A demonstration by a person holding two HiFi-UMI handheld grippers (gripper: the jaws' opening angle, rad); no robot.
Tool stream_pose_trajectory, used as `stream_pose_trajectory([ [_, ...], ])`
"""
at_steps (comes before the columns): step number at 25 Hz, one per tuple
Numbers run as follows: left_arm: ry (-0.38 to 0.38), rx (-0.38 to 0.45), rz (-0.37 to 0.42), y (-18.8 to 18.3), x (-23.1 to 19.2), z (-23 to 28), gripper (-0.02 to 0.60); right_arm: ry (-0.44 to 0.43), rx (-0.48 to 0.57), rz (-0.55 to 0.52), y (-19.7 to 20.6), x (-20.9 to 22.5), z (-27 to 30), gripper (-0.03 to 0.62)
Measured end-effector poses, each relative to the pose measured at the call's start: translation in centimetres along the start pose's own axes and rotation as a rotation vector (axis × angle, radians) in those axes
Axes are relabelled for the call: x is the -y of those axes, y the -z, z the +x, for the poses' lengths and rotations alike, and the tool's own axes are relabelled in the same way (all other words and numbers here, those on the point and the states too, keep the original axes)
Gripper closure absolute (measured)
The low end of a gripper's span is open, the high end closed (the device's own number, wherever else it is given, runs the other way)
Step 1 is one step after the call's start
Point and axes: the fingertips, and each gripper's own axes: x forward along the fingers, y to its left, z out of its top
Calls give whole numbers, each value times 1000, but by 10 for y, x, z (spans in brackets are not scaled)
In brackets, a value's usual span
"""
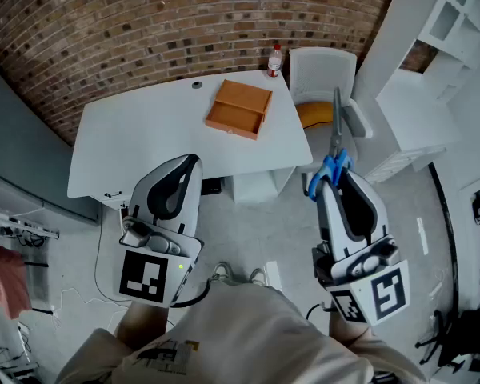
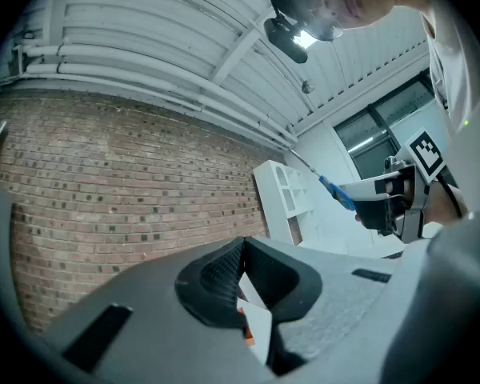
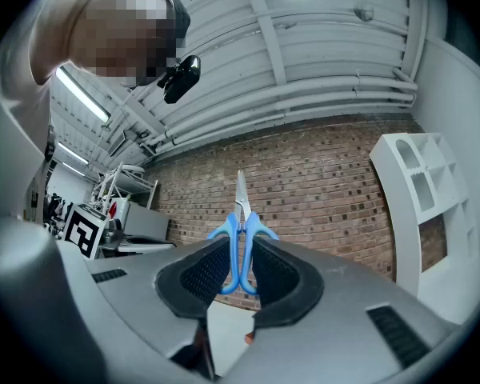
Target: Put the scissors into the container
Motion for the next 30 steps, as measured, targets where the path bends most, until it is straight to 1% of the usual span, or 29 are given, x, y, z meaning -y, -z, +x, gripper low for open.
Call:
stream_pose_trajectory([
  [6,10,-18,-3,4,9,2,572,-9,3,27,3,5,-4,508],
  [10,2,-34,3,5,24,5,572,-19,-17,37,9,16,-13,508],
  [14,-1,-57,7,14,26,8,572,-18,-41,39,16,22,-14,508],
  [17,-11,-70,2,17,32,9,572,-34,-54,45,20,25,-15,508],
  [24,-40,-89,17,17,72,8,572,-82,-60,63,29,46,-40,508],
  [30,-63,-89,28,13,91,2,572,-104,-102,57,42,53,-52,508],
])
